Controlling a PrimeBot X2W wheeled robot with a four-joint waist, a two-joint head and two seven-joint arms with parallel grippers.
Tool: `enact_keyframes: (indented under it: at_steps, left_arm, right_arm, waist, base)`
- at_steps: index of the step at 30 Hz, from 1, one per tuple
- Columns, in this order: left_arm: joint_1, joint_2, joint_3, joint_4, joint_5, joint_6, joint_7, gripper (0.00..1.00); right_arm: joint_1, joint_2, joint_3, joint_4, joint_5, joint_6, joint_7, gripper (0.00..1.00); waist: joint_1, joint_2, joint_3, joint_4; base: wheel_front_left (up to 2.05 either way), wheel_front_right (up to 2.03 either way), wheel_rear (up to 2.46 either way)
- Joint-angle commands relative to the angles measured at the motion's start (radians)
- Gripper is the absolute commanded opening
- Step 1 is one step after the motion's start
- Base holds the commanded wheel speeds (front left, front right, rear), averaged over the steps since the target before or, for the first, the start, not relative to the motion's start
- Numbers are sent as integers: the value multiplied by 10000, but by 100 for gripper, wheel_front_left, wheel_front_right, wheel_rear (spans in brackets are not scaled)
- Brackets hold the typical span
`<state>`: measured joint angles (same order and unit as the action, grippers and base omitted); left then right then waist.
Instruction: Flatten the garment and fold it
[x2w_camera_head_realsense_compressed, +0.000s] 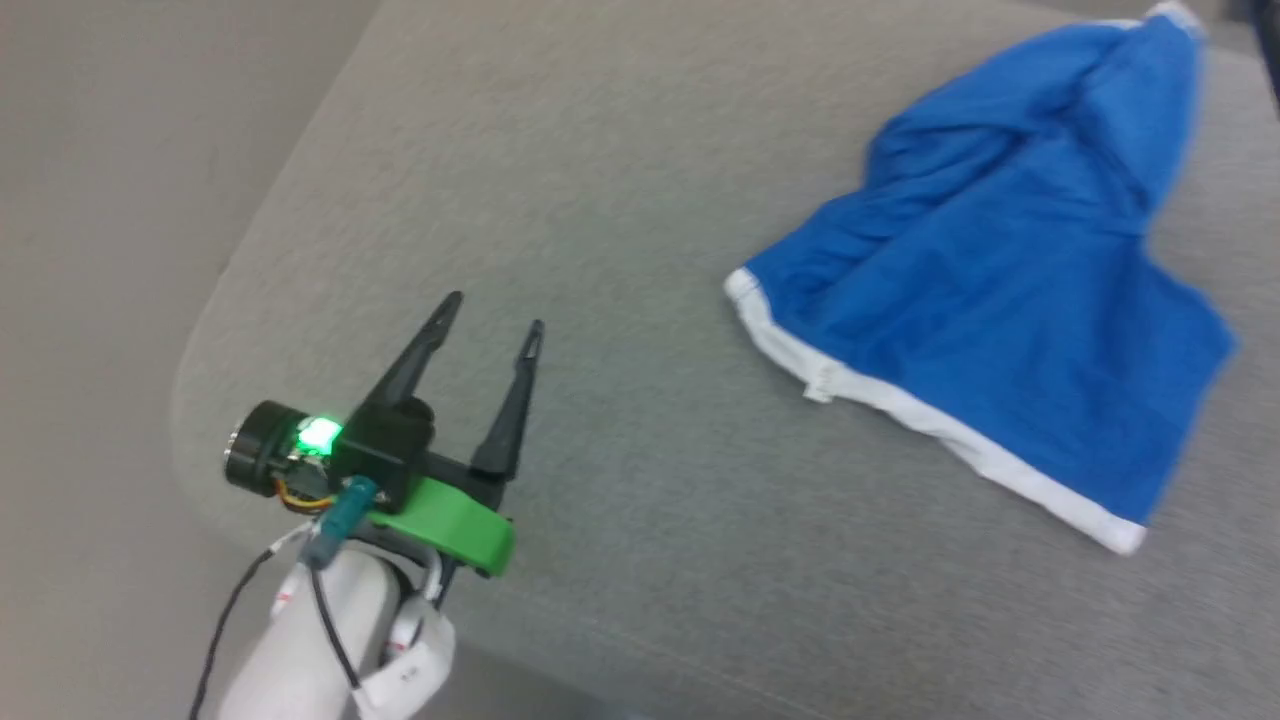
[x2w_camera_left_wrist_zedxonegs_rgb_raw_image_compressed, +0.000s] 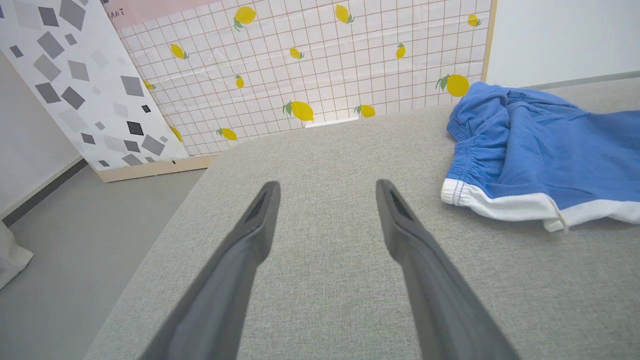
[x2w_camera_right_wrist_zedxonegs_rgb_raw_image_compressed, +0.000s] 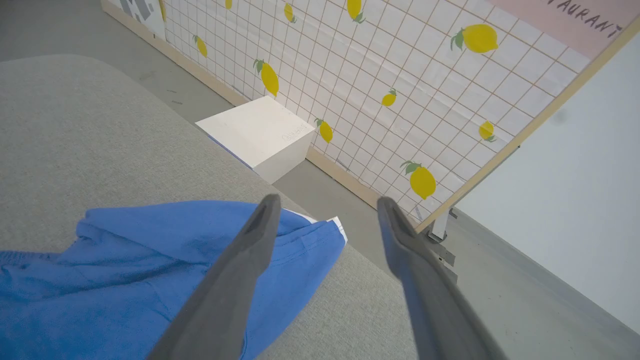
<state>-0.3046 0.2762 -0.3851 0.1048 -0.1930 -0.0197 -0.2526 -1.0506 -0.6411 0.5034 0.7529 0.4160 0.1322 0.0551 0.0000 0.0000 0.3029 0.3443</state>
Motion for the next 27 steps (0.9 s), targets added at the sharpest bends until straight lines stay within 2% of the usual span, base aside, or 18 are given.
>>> enact_keyframes:
  at_steps: [1,7,14,20,27]
  left_arm:
    - [-112,109,106,34,-187,-49,62,100]
    - [91,362,450,7,-605,6,479,100]
    - [560,503,659,-140,-946,161,757,100]
    - [1053,544,685,-176,-1174,287,1037,100]
    - [1378,619,748,-177,-1375,509,1563,100]
  right_arm:
    - [350,16,22,-193,220,-15,-248,100]
    - [1677,-78,-246,-1137,779,-15,-1094,100]
    - [4037,425,-1814,-2287,844,-15,-1886,100]
    - [6569,1704,-3446,-3955,68,-15,-1985,100]
    - [9437,4007,-5149,-6641,-1213,-15,-1216,100]
  waist:
    - [0,0,-1023,-1130]
    - [0,0,-1495,-2045]
    - [0,0,-1807,-2775]
    - [0,0,-2015,-3166]
    - [0,0,-2054,-3520]
  base:
    - [0,0,0]
    - [0,0,0]
    - [0,0,0]
    - [0,0,0]
    - [0,0,0]
